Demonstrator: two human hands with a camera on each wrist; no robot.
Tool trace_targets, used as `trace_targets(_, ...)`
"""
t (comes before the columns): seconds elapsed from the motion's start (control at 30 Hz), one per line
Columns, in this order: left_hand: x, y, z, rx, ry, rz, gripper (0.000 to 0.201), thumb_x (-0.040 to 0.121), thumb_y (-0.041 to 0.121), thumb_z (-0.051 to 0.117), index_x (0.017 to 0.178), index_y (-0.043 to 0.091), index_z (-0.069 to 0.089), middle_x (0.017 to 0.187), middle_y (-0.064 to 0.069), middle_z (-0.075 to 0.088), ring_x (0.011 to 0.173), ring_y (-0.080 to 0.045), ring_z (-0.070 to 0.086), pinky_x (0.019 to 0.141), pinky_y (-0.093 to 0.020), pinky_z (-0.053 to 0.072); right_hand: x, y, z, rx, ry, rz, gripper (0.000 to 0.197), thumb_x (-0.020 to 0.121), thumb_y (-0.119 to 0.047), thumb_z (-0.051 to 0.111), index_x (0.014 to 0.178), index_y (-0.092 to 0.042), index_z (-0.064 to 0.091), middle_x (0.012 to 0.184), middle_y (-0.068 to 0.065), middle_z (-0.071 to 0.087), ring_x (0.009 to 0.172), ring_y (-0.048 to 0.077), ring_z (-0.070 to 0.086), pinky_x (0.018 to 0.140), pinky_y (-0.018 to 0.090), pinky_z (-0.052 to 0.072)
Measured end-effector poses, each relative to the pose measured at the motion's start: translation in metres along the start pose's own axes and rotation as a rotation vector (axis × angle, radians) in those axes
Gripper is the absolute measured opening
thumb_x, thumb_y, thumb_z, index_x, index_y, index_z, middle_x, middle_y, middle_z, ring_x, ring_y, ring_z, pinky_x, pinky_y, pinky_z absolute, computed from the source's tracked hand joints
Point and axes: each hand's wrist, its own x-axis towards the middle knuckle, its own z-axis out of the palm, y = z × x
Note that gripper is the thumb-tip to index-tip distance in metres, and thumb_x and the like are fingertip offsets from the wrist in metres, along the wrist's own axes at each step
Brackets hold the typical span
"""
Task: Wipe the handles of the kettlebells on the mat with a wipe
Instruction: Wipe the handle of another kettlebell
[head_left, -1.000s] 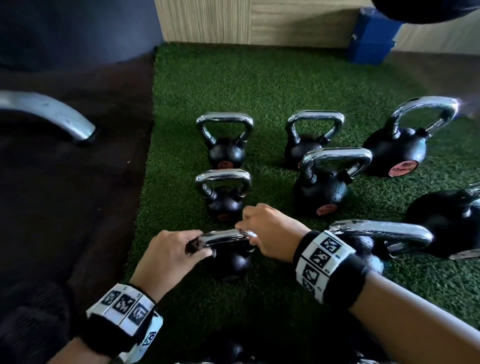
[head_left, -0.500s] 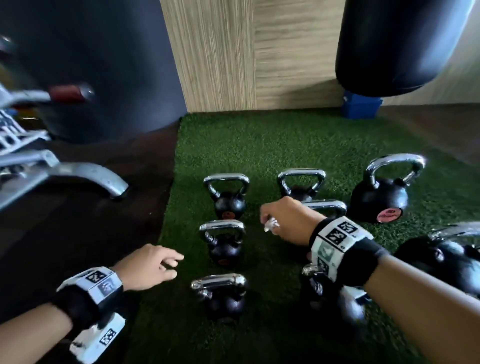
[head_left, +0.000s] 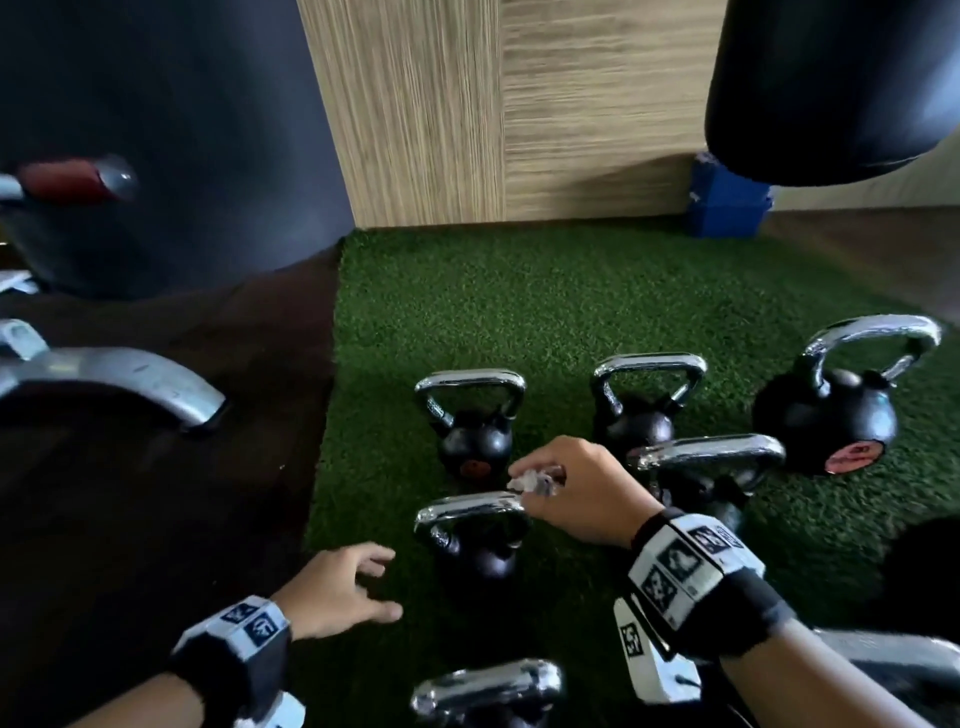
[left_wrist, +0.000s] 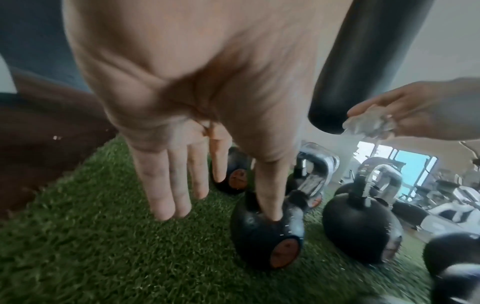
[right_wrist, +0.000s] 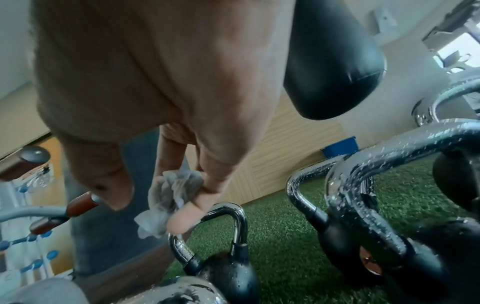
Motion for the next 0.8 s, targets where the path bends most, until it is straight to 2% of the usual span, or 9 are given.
trace_targets(0.07, 0.031, -0.008, 0.012, -0.151, -0.006, 0.031, 0.096, 0.070, 0.056, 0.088, 0.150, 0.038, 0.038, 0.150, 0.009, 0.048, 0.128, -0.012, 0.059, 0.102, -0.024, 0.051, 0.011, 0.000, 0.010, 0.055, 0.035, -0.019, 0.024, 0.083, -0.022, 0.071, 0.105, -0.025, 0.079, 0.084, -0.020, 0.059, 0.081, -0.016, 0.057, 0.071, 0.002, 0.042)
trace_targets(0.13, 0.061, -0.010, 0.025, -0.217, 0.035, 0.077, 0.111, 0.062, 0.065, 0.088, 0.153, 0.035, 0.033, 0.150, 0.014, 0.041, 0.141, -0.013, 0.045, 0.112, -0.027, 0.041, 0.020, 0.000, 0.019, 0.051, 0.029, -0.036, 0.025, 0.089, -0.017, 0.066, 0.110, -0.023, 0.078, 0.093, -0.018, 0.056, 0.085, -0.012, 0.055, 0.077, 0.003, 0.041)
trace_targets(0.17, 0.074, -0.010, 0.034, -0.231, 0.070, 0.116, 0.112, 0.057, 0.070, 0.088, 0.150, 0.035, 0.037, 0.148, 0.018, 0.043, 0.139, -0.009, 0.045, 0.111, -0.024, 0.040, 0.024, 0.002, 0.025, 0.028, 0.002, -0.042, 0.027, 0.091, -0.016, 0.064, 0.113, -0.024, 0.077, 0.099, -0.016, 0.055, 0.087, -0.009, 0.054, 0.079, 0.001, 0.039)
trace_targets(0.27, 0.105, -0.005, 0.058, -0.371, 0.111, 0.250, 0.097, 0.044, 0.078, 0.087, 0.128, 0.037, 0.060, 0.127, 0.025, 0.064, 0.118, 0.007, 0.059, 0.093, -0.007, 0.045, 0.031, 0.003, 0.036, -0.043, -0.045, -0.094, 0.028, 0.094, -0.013, 0.063, 0.115, -0.024, 0.077, 0.105, -0.007, 0.060, 0.087, -0.004, 0.055, 0.078, 0.000, 0.038)
trace_targets(0.37, 0.123, 0.004, 0.073, -0.526, 0.097, 0.314, 0.077, 0.051, 0.070, 0.092, 0.119, 0.043, 0.070, 0.118, 0.029, 0.071, 0.111, 0.011, 0.063, 0.095, -0.013, 0.051, 0.034, -0.001, 0.043, -0.086, -0.037, -0.125, 0.026, 0.090, -0.018, 0.071, 0.114, -0.025, 0.077, 0.102, -0.008, 0.068, 0.086, -0.004, 0.058, 0.077, 0.001, 0.040)
trace_targets(0.5, 0.129, 0.007, 0.082, -0.618, 0.155, 0.348, 0.061, 0.061, 0.070, 0.087, 0.117, 0.063, 0.063, 0.115, 0.029, 0.072, 0.111, 0.009, 0.066, 0.095, -0.014, 0.049, 0.030, -0.008, 0.051, -0.127, -0.018, -0.070, 0.031, 0.083, -0.019, 0.079, 0.113, -0.025, 0.077, 0.102, -0.011, 0.076, 0.092, -0.001, 0.065, 0.083, 0.010, 0.050)
trace_targets(0.6, 0.126, 0.007, 0.082, -0.607, 0.191, 0.406, 0.055, 0.070, 0.070, 0.081, 0.121, 0.059, 0.064, 0.117, 0.027, 0.072, 0.115, 0.006, 0.065, 0.104, -0.027, 0.050, 0.029, -0.013, 0.062, -0.102, 0.038, -0.071, 0.026, 0.083, -0.017, 0.078, 0.109, -0.022, 0.079, 0.101, -0.007, 0.078, 0.086, -0.007, 0.060, 0.077, 0.001, 0.043)
trace_targets(0.67, 0.126, 0.006, 0.081, -0.579, 0.193, 0.431, 0.051, 0.074, 0.068, 0.079, 0.122, 0.056, 0.064, 0.118, 0.026, 0.073, 0.115, 0.006, 0.065, 0.105, -0.033, 0.051, 0.033, -0.016, 0.070, -0.105, 0.050, -0.072, 0.024, 0.085, -0.016, 0.076, 0.108, -0.020, 0.079, 0.102, -0.005, 0.077, 0.084, -0.007, 0.058, 0.078, 0.000, 0.040)
trace_targets(0.8, 0.127, 0.004, 0.082, -0.567, 0.220, 0.434, 0.047, 0.074, 0.064, 0.080, 0.118, 0.051, 0.067, 0.113, 0.020, 0.076, 0.112, 0.002, 0.068, 0.103, -0.040, 0.053, 0.037, -0.023, 0.086, -0.212, -0.053, -0.056, 0.015, 0.085, -0.013, 0.068, 0.096, -0.011, 0.077, 0.100, 0.003, 0.072, 0.092, 0.016, 0.067, 0.087, 0.034, 0.053)
